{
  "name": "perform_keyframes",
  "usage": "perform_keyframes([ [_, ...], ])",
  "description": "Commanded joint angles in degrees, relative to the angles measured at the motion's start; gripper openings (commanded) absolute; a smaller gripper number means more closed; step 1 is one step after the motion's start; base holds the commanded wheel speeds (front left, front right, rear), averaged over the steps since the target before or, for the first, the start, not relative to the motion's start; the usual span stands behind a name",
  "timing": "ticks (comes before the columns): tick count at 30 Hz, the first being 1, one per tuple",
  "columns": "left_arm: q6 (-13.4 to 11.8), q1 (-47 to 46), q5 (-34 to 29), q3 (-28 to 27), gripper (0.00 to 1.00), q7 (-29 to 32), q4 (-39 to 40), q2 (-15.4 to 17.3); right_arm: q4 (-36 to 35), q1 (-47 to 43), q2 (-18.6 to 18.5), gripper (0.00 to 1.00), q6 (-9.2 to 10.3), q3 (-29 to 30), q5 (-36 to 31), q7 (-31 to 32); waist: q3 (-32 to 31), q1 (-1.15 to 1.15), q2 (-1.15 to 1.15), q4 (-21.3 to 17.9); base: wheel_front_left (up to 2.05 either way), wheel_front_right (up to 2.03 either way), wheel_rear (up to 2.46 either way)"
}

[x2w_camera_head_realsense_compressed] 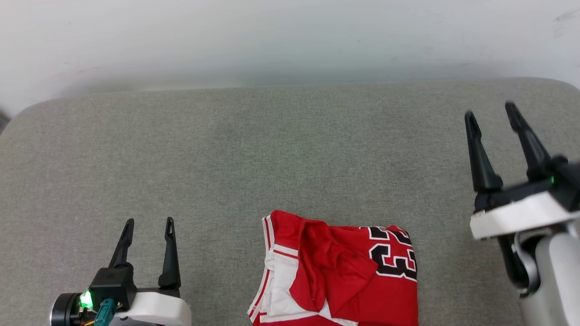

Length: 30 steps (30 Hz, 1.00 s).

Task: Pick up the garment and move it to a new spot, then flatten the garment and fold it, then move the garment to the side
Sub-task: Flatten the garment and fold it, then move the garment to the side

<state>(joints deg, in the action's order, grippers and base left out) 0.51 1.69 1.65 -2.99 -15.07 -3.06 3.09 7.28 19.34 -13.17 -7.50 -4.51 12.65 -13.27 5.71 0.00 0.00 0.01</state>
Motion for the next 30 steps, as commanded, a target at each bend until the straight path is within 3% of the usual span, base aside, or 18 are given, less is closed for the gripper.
perform_keyframes([
  [1, 0.2, 0.4, -0.5, -0.3, 1.0, -0.1, 0.2, 0.0, -0.9, -2.3, 1.7, 1.0, 0.02, 1.6, -0.3, -0.8, -0.1, 0.0, 0.0, -0.1, 0.0, 0.0, 0.0],
  [8, 0.5, 1.0, -0.6, -0.6, 1.0, -0.1, 0.6, 0.0, -1.8, -11.0, 6.2, 1.0, 0.02, 5.1, -1.1, -1.6, -0.3, 0.0, 0.0, -0.4, 0.0, 0.0, 0.0],
  [21, 0.8, 1.3, -0.4, -0.1, 1.0, -0.1, -0.1, -0.1, -2.5, -20.6, 9.1, 1.0, 0.02, 5.1, -2.5, -2.0, -1.1, 0.0, 0.0, 0.4, 0.0, 0.0, 0.0],
  [30, 0.4, 2.0, -0.1, 0.0, 1.0, -0.1, -0.3, -0.1, -3.6, -22.5, 9.9, 1.0, 0.02, 5.6, -3.2, -1.9, -2.0, 0.0, 0.0, 0.7, 0.0, 0.0, 0.0],
])
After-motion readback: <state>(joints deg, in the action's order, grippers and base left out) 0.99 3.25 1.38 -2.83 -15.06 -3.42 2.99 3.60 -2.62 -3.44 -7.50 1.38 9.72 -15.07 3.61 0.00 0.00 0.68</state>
